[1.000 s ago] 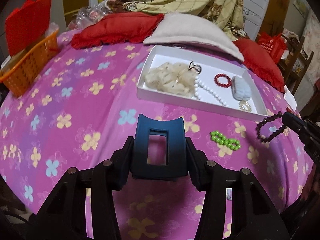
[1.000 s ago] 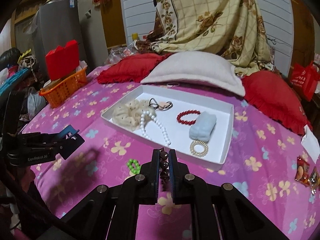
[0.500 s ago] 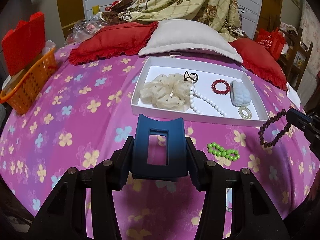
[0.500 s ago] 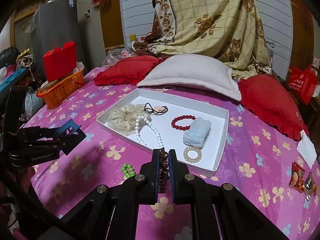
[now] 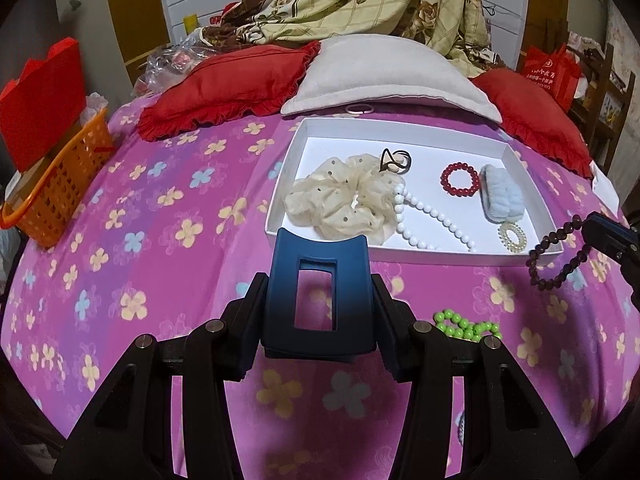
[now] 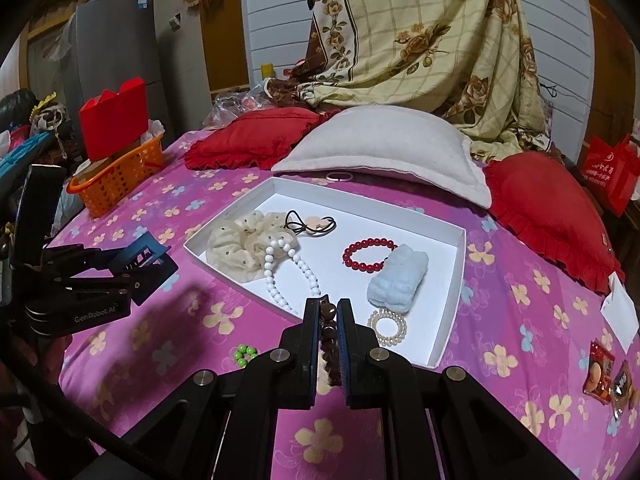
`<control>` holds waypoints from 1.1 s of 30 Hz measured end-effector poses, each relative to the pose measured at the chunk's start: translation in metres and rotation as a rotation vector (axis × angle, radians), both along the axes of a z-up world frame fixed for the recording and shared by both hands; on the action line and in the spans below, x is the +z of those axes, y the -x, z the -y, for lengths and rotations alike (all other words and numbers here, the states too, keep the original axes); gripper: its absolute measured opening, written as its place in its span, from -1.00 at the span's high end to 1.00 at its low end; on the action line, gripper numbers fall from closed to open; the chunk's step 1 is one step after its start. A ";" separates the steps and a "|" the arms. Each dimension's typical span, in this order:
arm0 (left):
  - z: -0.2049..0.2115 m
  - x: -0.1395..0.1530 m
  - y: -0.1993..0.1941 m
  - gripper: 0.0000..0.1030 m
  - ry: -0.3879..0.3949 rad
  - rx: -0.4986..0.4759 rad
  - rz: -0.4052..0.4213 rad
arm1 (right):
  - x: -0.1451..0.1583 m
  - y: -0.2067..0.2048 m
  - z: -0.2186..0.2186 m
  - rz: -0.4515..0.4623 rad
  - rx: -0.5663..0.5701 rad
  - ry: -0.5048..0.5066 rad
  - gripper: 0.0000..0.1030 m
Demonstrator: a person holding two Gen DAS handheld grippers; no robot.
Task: Organize jewelry
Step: 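Grasp and lift the dark brown bead bracelet with the right gripper while the left gripper holds the clip, then lower the blue clip and brown bracelet into the tray, opening both grippers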
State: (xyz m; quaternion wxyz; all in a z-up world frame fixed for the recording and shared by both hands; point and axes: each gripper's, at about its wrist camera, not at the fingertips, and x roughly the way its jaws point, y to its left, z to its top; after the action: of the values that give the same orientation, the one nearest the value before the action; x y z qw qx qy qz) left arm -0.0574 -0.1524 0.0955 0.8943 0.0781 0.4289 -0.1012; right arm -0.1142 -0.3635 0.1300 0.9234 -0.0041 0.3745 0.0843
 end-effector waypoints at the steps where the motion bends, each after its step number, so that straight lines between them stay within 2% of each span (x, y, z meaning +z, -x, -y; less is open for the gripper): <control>1: 0.001 0.000 -0.002 0.06 -0.002 0.001 0.000 | 0.000 -0.003 0.000 -0.002 0.001 0.001 0.85; 21: 0.008 -0.005 -0.059 0.06 -0.017 0.012 -0.002 | -0.009 -0.063 -0.014 -0.037 0.031 0.004 0.85; 28: 0.006 -0.004 -0.096 0.06 0.042 0.021 -0.047 | -0.024 -0.092 -0.022 -0.080 0.055 -0.067 0.85; 33: 0.010 0.000 -0.125 0.06 0.078 0.039 -0.065 | -0.044 -0.119 -0.011 -0.130 0.015 -0.083 0.85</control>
State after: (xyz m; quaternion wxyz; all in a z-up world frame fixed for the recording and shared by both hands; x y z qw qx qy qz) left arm 0.0680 -0.1622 0.0952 0.8841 0.0314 0.4548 -0.1029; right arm 0.0048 -0.3525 0.0862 0.8957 0.0369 0.4300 0.1070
